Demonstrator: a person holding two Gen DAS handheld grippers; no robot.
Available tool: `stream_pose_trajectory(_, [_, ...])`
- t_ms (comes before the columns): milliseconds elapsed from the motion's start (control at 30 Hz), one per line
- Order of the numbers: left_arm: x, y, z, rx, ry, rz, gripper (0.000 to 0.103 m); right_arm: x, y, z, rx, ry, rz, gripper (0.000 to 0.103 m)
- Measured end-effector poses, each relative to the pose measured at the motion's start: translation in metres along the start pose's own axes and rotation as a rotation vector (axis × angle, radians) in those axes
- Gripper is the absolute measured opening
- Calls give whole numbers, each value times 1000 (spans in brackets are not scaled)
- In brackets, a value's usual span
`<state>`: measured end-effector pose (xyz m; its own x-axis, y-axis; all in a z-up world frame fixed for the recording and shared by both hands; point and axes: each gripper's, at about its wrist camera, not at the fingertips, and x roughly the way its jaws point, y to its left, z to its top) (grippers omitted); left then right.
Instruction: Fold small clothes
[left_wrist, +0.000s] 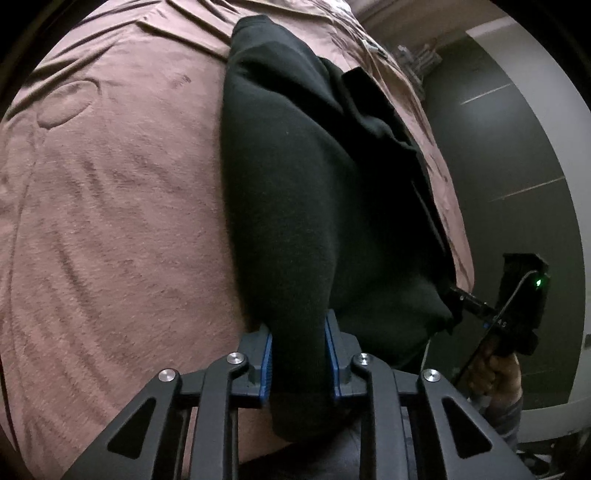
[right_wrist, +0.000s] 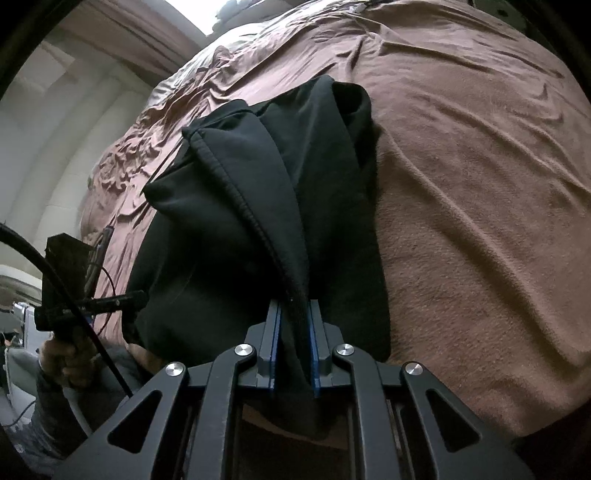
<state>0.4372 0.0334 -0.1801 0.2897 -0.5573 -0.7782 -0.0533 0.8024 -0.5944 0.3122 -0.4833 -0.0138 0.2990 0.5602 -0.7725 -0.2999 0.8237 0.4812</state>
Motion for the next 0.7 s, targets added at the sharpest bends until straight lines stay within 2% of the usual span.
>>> stream_pose_trajectory(133, [8, -5, 5, 3, 29, 30, 32, 4, 1, 3, -20, 22, -48, 12])
stream_pose_trajectory(167, [8, -6, 6, -4, 29, 28, 34, 2, 3, 6, -27, 26, -61, 16])
stream_pose_trajectory(233, [7, -5, 6, -14, 13, 17, 35, -6, 11, 12, -57, 6, -100, 38])
stream_pose_trajectory(267, [7, -4, 6, -21, 4, 10, 36, -11, 16, 16, -76, -10, -118, 57])
stream_pose_trajectory(300, [7, -3, 6, -28, -2, 4, 36, -16, 20, 20, -94, -30, -124, 63])
stream_pose_trajectory(433, [6, 3, 9, -76, -42, -3, 41, -21, 46, 36, -181, -67, -129, 63])
stream_pose_trajectory(700, [-5, 19, 14, -138, -113, -46, 43, 18, 91, 65, -327, -42, -229, 63])
